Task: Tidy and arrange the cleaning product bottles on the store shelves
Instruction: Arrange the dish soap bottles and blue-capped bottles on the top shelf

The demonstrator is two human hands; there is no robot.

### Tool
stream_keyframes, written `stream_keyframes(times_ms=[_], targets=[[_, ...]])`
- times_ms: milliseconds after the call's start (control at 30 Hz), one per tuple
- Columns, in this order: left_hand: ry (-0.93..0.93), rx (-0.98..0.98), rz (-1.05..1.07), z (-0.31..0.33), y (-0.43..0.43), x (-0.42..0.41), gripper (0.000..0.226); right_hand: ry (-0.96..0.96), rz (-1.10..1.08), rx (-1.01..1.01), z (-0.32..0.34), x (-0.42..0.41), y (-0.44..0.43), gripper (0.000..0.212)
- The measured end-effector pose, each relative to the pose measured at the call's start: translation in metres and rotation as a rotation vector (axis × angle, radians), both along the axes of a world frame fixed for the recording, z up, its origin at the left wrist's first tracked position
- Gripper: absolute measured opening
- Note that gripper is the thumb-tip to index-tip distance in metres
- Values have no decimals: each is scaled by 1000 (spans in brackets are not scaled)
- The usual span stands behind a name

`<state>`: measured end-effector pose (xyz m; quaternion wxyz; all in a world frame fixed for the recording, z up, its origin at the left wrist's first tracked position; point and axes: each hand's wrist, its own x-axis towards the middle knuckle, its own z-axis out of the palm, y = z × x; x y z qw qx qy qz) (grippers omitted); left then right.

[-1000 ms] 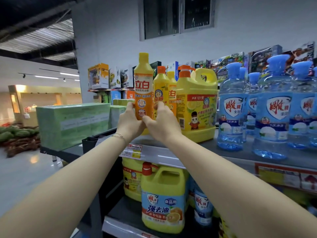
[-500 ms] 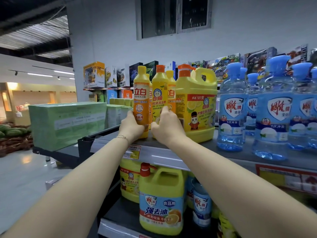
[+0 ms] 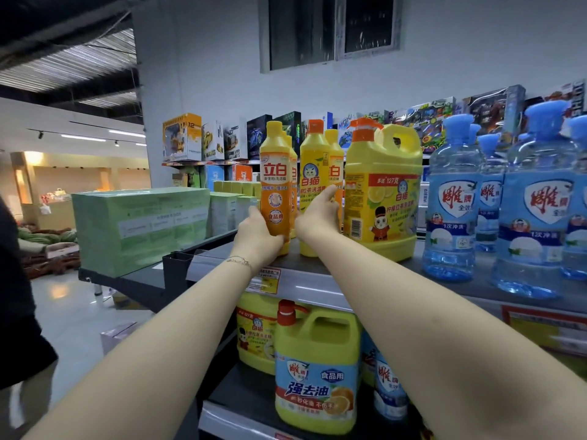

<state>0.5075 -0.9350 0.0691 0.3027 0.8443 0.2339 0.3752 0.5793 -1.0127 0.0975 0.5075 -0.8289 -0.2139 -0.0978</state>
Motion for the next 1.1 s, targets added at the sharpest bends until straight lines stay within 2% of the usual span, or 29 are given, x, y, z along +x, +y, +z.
stream_keyframes(times_ms=[67, 200, 300, 567, 833, 933, 1100], targets=[[-20, 39, -1, 0, 1, -3, 56, 14, -34, 53, -2, -1, 2, 78], [-42, 162, -18, 0, 1, -12, 47, -106, -63, -50, -5, -7, -2, 88], [-44, 217, -7, 0, 0, -19, 37, -185, -33, -40, -8, -14, -8, 84], [-78, 274, -43, 2, -18, -29, 25, -425, 36, 136, -4, -44, -47, 52], [-206, 300, -342, 12, -89, -27, 25, -615, -52, 84, 7, -41, -139, 63], [-151, 443, -447, 13, -125, -21, 29, -650, -129, 29, 9, -32, -182, 65], [-124, 629, -507, 20, -188, 7, 29, -628, -263, 6, 5, -17, -258, 62]])
